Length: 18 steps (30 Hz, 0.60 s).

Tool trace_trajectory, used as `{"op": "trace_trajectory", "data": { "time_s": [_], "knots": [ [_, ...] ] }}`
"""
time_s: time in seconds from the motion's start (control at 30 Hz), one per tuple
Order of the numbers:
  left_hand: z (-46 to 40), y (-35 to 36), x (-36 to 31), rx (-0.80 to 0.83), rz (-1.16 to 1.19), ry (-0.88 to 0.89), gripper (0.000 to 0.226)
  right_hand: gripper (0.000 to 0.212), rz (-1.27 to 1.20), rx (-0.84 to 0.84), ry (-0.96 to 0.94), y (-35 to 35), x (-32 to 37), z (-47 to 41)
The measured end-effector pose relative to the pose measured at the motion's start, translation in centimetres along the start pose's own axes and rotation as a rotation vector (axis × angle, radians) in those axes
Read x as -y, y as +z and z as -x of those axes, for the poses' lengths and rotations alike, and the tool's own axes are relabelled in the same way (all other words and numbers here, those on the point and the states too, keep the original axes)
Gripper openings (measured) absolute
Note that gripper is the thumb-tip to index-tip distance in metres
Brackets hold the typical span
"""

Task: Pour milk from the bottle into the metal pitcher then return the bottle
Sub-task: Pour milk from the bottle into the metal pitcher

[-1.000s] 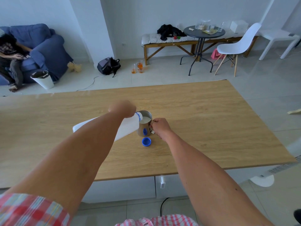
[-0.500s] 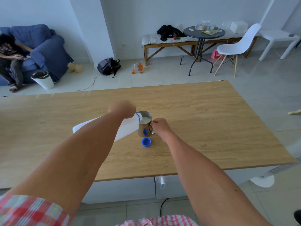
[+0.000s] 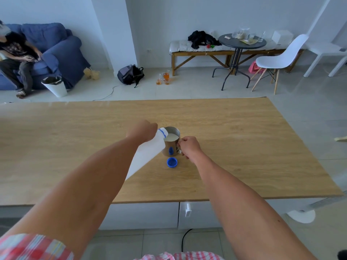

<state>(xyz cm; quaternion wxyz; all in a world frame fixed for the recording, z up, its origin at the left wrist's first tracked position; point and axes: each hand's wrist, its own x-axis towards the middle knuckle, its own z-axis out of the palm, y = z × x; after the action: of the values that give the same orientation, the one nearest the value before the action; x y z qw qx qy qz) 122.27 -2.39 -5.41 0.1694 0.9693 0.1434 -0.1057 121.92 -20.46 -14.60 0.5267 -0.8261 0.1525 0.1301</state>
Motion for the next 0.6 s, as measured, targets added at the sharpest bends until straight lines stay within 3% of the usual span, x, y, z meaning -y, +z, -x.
{"op": "trace_trajectory", "data": {
  "time_s": [0.13,0.33,0.5,0.6],
  "knots": [
    [0.7,-0.2,0.9,-0.033,0.127,-0.038,0.032,0.029,0.053,-0.096,-0.015,0.4,-0.2,0.2],
    [0.8,-1.8,2.5,-0.151,0.427,-0.086,0.039,0.028,0.218,-0.399,-0.198,1.6,-1.3,4.4],
    [1.3,-2.2,3.9,-0.297,0.766,-0.078,0.04,0.033,0.331,-0.367,-0.294,4.4,-4.2,6.4],
    [1.6,-1.5,5.0,-0.293,0.92,-0.023,0.037,0.04,0.4,-0.293,-0.234,5.5,-5.2,6.6]
  ]
}}
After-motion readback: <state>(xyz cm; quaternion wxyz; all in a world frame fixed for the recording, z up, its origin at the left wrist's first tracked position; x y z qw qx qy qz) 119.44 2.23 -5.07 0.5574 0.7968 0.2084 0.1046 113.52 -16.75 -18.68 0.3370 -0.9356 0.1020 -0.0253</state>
